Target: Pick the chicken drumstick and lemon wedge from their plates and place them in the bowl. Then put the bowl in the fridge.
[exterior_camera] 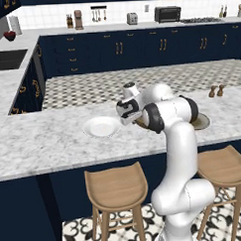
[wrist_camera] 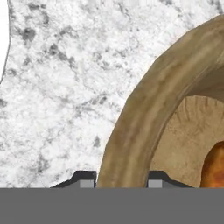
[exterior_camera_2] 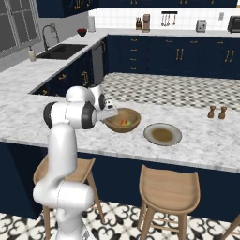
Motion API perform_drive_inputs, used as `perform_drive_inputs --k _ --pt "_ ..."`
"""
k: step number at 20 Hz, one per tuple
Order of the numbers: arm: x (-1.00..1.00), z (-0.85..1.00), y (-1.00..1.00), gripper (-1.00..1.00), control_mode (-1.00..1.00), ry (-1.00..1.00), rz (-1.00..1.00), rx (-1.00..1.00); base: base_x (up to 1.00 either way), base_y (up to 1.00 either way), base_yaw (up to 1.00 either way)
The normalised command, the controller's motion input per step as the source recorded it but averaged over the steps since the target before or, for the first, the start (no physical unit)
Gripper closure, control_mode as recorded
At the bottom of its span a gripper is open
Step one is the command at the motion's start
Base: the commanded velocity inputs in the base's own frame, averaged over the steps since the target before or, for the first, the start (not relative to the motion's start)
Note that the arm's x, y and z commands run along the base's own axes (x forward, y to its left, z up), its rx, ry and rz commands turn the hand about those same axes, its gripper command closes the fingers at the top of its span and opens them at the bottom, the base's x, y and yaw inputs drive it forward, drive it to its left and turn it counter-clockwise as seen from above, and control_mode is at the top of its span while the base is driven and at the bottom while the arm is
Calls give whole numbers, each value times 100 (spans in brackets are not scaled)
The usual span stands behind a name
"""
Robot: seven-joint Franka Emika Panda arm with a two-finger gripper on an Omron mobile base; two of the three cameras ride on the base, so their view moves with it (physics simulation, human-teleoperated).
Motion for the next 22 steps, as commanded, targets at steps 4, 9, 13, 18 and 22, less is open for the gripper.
perform_drive_inputs --k 4,9,13,18,22 --pt "-32 73 0 100 -100 -6 5 -2 0 0 0" --pt "-84 100 0 100 -100 -1 6 -7 0 0 0" --pt "-100 100 0 100 -100 0 16 -4 0 0 0" --pt "-92 85 -1 100 -100 0 42 -1 0 0 0" --pt "-48 45 -14 100 -100 0 66 -2 0 0 0"
